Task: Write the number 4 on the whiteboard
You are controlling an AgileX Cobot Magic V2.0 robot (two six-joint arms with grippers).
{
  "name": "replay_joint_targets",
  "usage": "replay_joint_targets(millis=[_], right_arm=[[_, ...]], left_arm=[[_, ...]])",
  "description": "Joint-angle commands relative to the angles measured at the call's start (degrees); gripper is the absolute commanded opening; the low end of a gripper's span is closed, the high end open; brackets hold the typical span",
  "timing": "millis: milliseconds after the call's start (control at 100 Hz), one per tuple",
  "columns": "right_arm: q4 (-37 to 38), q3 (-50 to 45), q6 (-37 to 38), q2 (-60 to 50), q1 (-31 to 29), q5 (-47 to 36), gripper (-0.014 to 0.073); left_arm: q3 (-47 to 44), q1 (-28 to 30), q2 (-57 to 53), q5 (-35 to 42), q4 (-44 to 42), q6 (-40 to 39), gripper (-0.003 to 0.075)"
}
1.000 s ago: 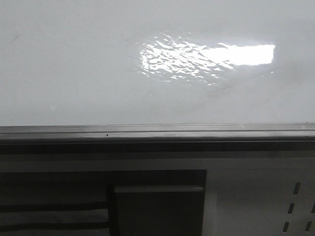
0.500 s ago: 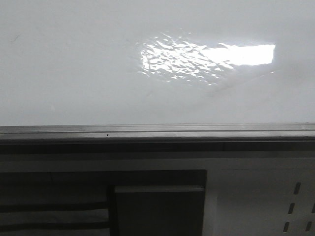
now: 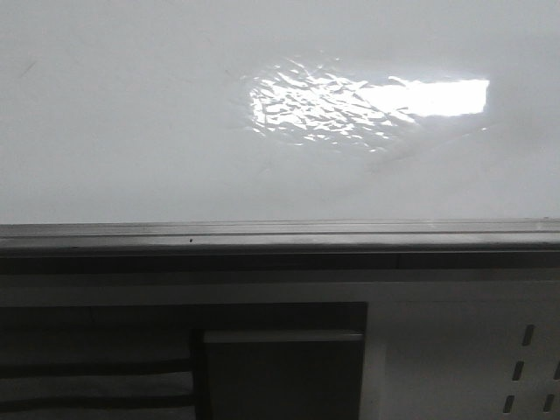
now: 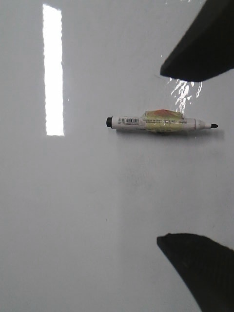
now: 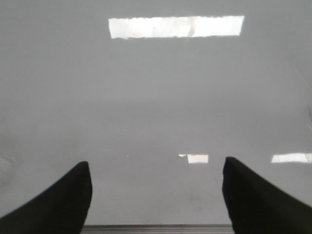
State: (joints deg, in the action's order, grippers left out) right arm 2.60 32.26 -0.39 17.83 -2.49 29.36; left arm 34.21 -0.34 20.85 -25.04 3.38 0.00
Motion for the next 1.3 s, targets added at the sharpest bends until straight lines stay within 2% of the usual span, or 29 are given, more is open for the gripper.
replay_joint_targets(millis=[0, 130, 360, 640, 800, 1020, 1290], right_arm=[[0.2, 2.1, -0.6, 1.0, -0.1, -4.8, 0.0510], [0.2, 2.1, -0.6, 1.0, -0.1, -4.9, 0.0510], [0.2, 2.1, -0.6, 1.0, -0.1, -4.9, 0.0510], [0.2, 2.1, -0.6, 1.0, -0.1, -4.7, 0.0510], [0.2, 2.1, -0.6, 1.0, -0.1, -4.7, 0.0510], [0.2, 0.7, -0.6, 1.0, -0.1, -4.7, 0.0510], [0.2, 0.4, -0.6, 1.0, -0.1, -4.4, 0.0510]], left_arm=[[2.1, -0.6, 1.0, 4.5, 0.1, -0.7, 0.0570], [2.1, -0.8, 1.0, 4.8, 1.3, -0.7, 0.0546], [2.0, -6.1, 2.7, 2.7, 0.4, -0.6, 0.0496], [2.0, -8.1, 15.4, 3.8, 0.3, -0.6, 0.0491], [2.0, -8.3, 24.6, 7.9, 0.3, -0.5, 0.0491], [2.1, -9.7, 35.7, 18.1, 0.0, 2.2, 0.0491], [2.1, -9.7, 43.6, 26.1, 0.0, 2.2, 0.0491]])
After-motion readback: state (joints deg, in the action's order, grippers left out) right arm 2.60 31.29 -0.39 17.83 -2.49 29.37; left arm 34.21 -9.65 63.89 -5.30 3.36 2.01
